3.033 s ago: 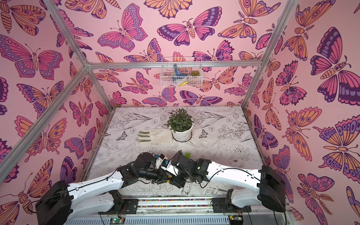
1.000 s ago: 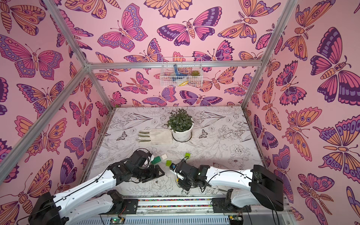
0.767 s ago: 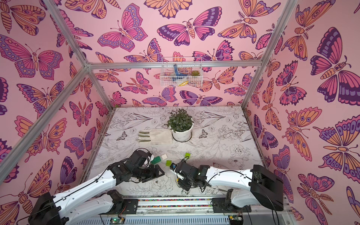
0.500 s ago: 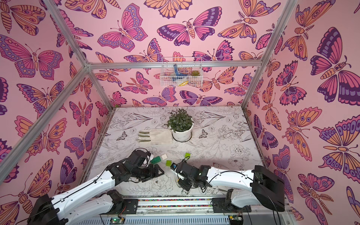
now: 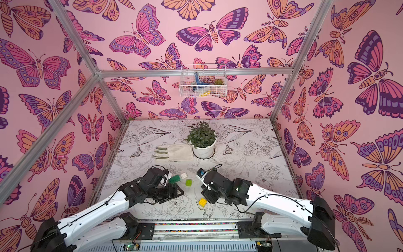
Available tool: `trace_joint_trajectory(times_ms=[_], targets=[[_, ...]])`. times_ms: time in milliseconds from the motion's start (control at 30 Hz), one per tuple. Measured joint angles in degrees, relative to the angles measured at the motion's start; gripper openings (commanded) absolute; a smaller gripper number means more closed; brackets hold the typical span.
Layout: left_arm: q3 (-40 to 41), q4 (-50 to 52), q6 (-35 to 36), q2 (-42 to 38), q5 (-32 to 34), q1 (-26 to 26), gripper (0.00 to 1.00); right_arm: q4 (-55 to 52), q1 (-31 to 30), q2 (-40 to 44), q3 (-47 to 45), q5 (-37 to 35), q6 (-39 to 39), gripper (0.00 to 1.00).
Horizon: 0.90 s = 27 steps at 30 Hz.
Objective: Assemble a giraffe with lego
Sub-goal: Pick up the lego brick from the center of the board.
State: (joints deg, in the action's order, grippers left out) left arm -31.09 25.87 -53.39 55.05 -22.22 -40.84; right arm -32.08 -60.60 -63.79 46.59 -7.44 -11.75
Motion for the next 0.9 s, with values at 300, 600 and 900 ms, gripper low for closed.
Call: trace_joint_trajectory(times_ms=[300, 600, 900], targets=[[0.0, -0.61, -0.02, -0.04, 0.0, 0.07, 0.81, -6.32, 1.75, -10.36, 2.03, -1.79, 1.14, 0.64], [0.02, -0.66, -0.26, -1.4, 0.0, 0.42, 0.8, -6.14, 2.47, -14.73, 2.38, -1.44, 1.55, 0.63], [0.02, -0.66, -0.24, -1.68, -0.02, 0.87, 0.81, -3.3, 3.13, -20.15, 3.13, -0.15, 2.84, 0.59]])
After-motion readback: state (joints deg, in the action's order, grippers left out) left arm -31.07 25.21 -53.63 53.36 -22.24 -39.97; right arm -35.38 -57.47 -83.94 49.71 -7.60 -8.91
